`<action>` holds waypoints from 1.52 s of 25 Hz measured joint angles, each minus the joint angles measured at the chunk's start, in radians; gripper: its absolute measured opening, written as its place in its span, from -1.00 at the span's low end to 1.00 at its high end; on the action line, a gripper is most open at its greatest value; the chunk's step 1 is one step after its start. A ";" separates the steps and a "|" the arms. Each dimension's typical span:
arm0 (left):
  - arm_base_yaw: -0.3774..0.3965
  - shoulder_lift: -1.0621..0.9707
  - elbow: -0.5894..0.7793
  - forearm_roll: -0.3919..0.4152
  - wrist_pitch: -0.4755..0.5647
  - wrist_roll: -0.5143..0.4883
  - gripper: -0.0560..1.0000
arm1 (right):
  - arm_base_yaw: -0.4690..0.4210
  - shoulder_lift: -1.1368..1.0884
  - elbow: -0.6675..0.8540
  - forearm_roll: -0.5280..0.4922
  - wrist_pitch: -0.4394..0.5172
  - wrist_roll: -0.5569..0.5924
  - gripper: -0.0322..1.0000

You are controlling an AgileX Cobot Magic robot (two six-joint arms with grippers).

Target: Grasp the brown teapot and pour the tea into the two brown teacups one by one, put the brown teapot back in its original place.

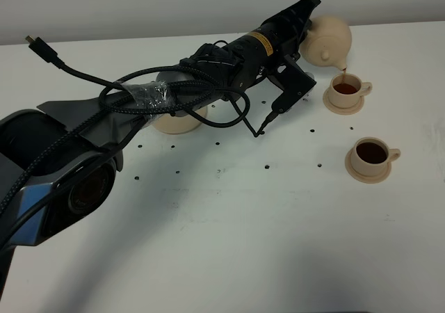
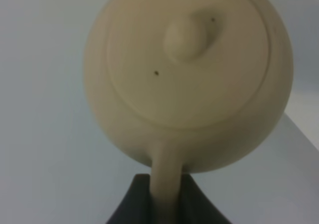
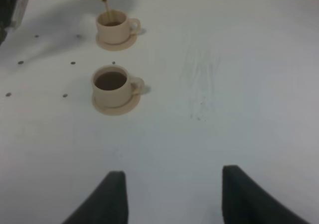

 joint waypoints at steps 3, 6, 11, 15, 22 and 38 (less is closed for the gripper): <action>0.000 0.000 0.000 0.000 0.000 0.000 -0.65 | 0.000 0.000 0.000 0.000 0.000 0.000 -0.12; 0.000 0.000 0.000 0.000 0.000 0.000 -0.65 | 0.000 0.000 0.000 0.000 0.000 0.000 -0.12; 0.000 0.000 0.000 0.000 0.000 0.016 -0.65 | 0.000 0.000 0.000 0.000 0.000 0.000 -0.12; 0.000 0.000 0.000 0.010 0.000 0.022 -0.65 | 0.000 0.000 0.000 0.000 0.000 0.000 -0.12; 0.000 0.000 0.000 0.022 0.000 0.024 -0.65 | 0.000 0.000 0.000 0.000 0.000 0.000 -0.12; 0.000 0.000 0.000 0.026 0.000 0.043 -0.65 | 0.000 0.000 0.000 0.000 0.000 0.000 -0.12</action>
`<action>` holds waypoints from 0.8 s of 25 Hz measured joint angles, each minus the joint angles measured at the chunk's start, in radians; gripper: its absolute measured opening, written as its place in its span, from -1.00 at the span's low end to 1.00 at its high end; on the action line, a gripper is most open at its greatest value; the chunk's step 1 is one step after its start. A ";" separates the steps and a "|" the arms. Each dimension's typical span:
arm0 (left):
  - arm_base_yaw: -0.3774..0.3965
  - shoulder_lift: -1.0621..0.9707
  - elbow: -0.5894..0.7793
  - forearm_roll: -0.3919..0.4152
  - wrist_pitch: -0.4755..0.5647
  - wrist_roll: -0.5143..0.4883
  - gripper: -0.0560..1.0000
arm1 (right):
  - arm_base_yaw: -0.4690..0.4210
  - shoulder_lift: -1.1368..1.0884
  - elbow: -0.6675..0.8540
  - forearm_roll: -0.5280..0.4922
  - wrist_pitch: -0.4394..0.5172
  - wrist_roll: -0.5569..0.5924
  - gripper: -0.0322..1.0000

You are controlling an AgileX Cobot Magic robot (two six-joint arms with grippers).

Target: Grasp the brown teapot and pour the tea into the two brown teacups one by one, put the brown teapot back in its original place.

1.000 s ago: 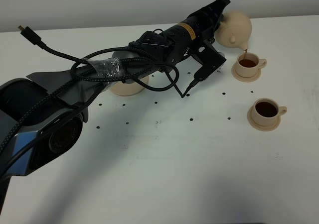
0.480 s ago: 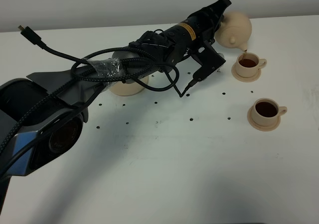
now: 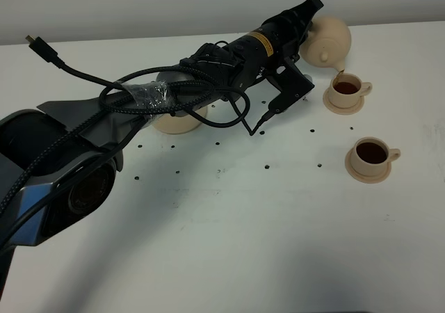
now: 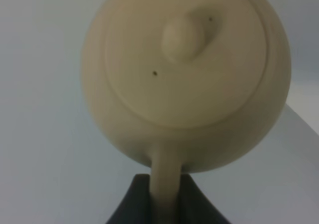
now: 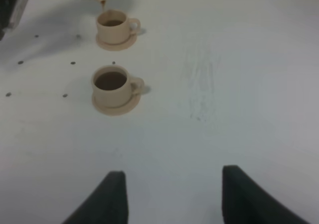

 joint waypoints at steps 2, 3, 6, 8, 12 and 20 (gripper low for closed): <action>0.000 0.000 0.000 0.005 0.000 0.002 -0.65 | 0.000 0.000 0.000 0.000 0.000 0.000 -0.12; -0.001 0.000 0.000 0.008 0.000 0.002 -0.65 | 0.000 0.000 0.000 0.000 0.000 0.000 -0.12; -0.001 0.000 0.000 0.013 -0.009 0.002 -0.65 | 0.000 0.000 0.000 0.000 0.000 0.000 -0.12; -0.001 0.000 0.000 0.015 -0.014 0.002 -0.65 | 0.000 0.000 0.000 0.000 0.000 0.000 -0.12; -0.001 0.000 0.000 0.018 -0.015 0.002 -0.65 | 0.000 0.000 0.000 0.000 0.000 0.000 -0.12; -0.021 0.000 0.000 0.018 -0.008 0.002 -0.65 | 0.000 0.000 0.000 0.000 0.000 0.000 -0.12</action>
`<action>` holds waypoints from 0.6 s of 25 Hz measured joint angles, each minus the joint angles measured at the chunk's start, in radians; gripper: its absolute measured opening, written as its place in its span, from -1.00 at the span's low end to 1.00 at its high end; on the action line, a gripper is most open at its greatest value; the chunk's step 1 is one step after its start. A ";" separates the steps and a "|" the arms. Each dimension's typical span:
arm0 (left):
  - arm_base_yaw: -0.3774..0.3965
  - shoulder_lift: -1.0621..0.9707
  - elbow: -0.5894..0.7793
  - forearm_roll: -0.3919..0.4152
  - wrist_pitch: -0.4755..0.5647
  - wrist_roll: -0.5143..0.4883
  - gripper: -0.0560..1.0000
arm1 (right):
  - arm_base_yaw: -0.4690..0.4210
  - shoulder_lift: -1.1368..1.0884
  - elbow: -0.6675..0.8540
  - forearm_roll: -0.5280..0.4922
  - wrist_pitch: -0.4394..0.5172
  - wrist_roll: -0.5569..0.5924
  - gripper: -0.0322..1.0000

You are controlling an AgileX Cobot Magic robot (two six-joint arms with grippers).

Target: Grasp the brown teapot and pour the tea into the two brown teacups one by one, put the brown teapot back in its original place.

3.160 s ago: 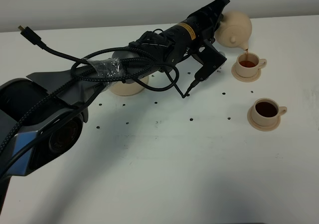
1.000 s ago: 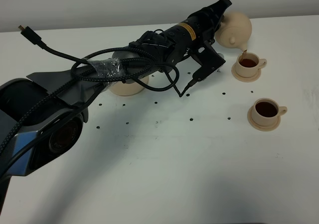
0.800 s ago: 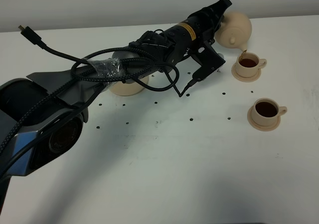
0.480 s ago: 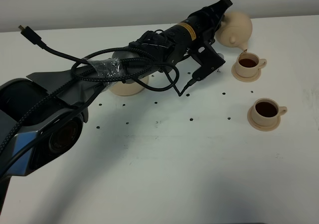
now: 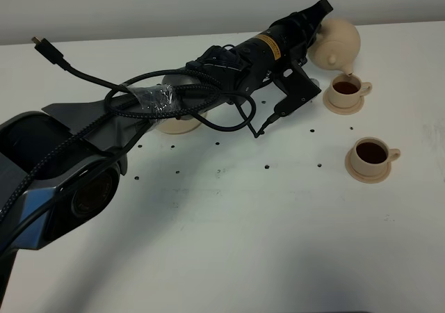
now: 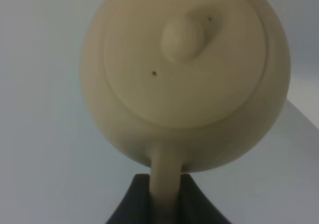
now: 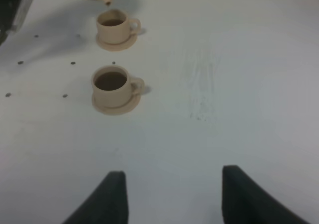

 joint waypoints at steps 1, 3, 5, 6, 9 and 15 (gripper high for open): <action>-0.001 0.000 0.000 0.000 0.001 0.000 -0.65 | 0.000 0.000 0.000 0.000 0.000 0.000 -0.12; -0.001 0.000 0.000 0.003 0.001 0.000 -0.65 | 0.000 0.000 0.000 0.000 0.000 0.000 -0.12; 0.000 0.000 0.000 0.016 0.001 0.000 -0.65 | 0.000 0.000 0.000 0.000 0.000 0.000 -0.12; 0.000 0.000 0.000 0.024 0.001 0.000 -0.65 | 0.000 0.000 0.000 0.000 0.000 0.000 -0.12; 0.000 0.000 0.000 0.032 0.001 0.000 -0.65 | 0.000 0.000 0.000 0.000 0.000 0.000 -0.12; 0.000 0.009 0.000 0.034 -0.030 0.015 -0.65 | 0.000 0.000 0.000 0.000 0.000 0.000 -0.12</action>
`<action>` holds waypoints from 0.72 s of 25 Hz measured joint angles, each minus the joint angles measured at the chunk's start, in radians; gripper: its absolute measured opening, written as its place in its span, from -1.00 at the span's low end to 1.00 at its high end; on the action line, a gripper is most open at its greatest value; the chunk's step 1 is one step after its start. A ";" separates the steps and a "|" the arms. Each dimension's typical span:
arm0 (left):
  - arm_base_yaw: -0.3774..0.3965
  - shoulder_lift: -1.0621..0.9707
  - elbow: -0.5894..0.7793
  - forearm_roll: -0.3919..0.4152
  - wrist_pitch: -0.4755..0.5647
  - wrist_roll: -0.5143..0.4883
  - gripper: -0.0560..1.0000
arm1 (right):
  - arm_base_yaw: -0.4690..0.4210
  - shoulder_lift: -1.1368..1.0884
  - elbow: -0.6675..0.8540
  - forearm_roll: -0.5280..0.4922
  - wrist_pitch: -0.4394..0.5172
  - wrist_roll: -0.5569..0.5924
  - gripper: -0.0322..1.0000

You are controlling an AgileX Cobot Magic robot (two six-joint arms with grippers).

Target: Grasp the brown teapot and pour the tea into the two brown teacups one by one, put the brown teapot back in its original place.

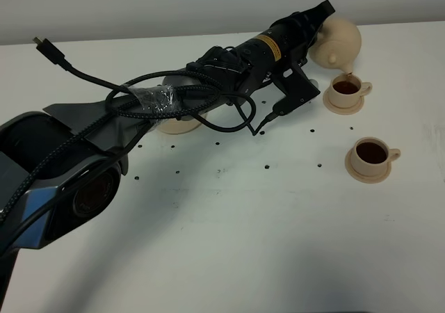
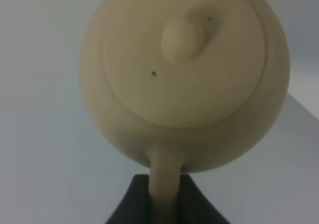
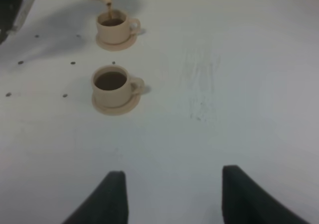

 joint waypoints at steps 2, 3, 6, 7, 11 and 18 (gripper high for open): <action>0.000 0.006 0.000 0.001 -0.001 0.003 -0.65 | 0.000 0.000 0.000 0.000 0.000 0.000 -0.12; 0.000 0.008 0.000 0.001 -0.001 0.004 -0.65 | 0.000 0.000 0.000 0.000 0.000 0.000 -0.12; 0.001 0.010 0.000 0.002 -0.013 0.010 -0.65 | 0.000 0.000 0.000 0.000 0.000 0.000 -0.12; 0.001 0.010 0.000 0.003 -0.018 0.011 -0.65 | 0.000 0.000 0.000 0.000 0.000 0.000 -0.12; 0.001 0.010 0.000 0.018 -0.022 0.013 -0.65 | 0.000 0.000 0.000 0.000 0.000 0.000 -0.12; 0.001 0.010 0.000 0.027 -0.022 0.019 -0.65 | 0.000 0.000 0.000 0.000 0.000 0.000 -0.12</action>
